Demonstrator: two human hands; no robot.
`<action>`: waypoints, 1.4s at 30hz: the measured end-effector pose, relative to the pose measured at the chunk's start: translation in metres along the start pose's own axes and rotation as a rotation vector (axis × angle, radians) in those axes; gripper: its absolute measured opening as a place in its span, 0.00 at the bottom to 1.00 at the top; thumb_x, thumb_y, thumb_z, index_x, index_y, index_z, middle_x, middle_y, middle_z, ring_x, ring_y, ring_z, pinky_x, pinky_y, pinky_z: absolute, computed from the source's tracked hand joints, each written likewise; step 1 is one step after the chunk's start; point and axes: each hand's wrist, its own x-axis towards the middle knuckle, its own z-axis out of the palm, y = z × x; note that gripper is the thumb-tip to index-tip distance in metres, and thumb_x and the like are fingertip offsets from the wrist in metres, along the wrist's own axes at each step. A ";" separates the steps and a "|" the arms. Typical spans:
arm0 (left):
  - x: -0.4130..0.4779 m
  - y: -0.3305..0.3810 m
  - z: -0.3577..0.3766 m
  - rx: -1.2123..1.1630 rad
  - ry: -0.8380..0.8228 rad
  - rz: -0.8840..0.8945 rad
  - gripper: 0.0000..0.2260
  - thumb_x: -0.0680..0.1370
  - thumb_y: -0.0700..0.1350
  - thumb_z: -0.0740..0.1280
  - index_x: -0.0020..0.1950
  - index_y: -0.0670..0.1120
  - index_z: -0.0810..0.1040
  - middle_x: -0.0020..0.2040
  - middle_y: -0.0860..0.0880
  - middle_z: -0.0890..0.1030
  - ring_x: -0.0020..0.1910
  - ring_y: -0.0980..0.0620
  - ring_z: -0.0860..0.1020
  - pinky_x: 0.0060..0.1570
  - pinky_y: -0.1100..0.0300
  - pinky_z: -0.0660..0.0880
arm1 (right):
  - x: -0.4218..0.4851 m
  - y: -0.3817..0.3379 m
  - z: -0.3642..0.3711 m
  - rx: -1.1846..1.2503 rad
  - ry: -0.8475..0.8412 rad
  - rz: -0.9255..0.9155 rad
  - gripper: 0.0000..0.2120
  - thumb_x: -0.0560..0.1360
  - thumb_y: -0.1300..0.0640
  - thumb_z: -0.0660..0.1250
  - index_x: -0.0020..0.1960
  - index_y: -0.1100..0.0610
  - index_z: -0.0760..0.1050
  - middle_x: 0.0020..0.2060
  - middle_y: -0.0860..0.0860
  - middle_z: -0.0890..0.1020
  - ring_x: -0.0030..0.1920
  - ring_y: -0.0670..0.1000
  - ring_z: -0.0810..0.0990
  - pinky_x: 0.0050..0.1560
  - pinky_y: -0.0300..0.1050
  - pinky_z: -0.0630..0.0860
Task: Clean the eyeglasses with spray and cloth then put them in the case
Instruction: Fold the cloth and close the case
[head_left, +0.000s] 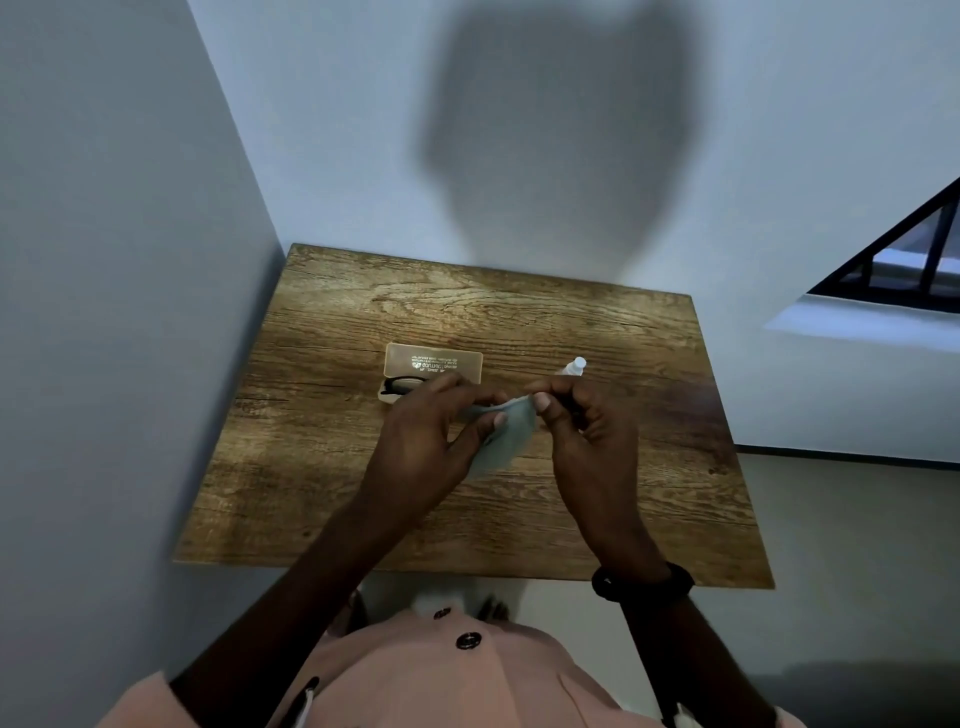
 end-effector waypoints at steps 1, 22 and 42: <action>-0.001 -0.001 0.000 0.017 -0.030 -0.011 0.11 0.79 0.53 0.70 0.59 0.52 0.85 0.53 0.54 0.83 0.53 0.58 0.80 0.52 0.54 0.78 | 0.002 0.000 -0.002 0.017 -0.001 0.024 0.14 0.79 0.66 0.67 0.47 0.48 0.81 0.42 0.42 0.85 0.47 0.44 0.84 0.48 0.37 0.78; -0.004 0.007 -0.007 -0.477 -0.037 -0.160 0.10 0.71 0.49 0.79 0.48 0.45 0.86 0.46 0.48 0.86 0.47 0.50 0.85 0.47 0.57 0.82 | 0.010 -0.006 -0.030 0.340 0.113 0.301 0.08 0.81 0.61 0.64 0.53 0.55 0.82 0.52 0.54 0.85 0.56 0.54 0.83 0.50 0.47 0.82; -0.015 0.001 -0.025 -0.512 0.058 -0.268 0.08 0.75 0.35 0.73 0.49 0.48 0.84 0.46 0.58 0.87 0.47 0.60 0.85 0.44 0.69 0.79 | 0.005 -0.002 -0.053 0.204 0.143 0.228 0.08 0.79 0.66 0.67 0.49 0.55 0.82 0.42 0.43 0.86 0.46 0.45 0.84 0.47 0.44 0.83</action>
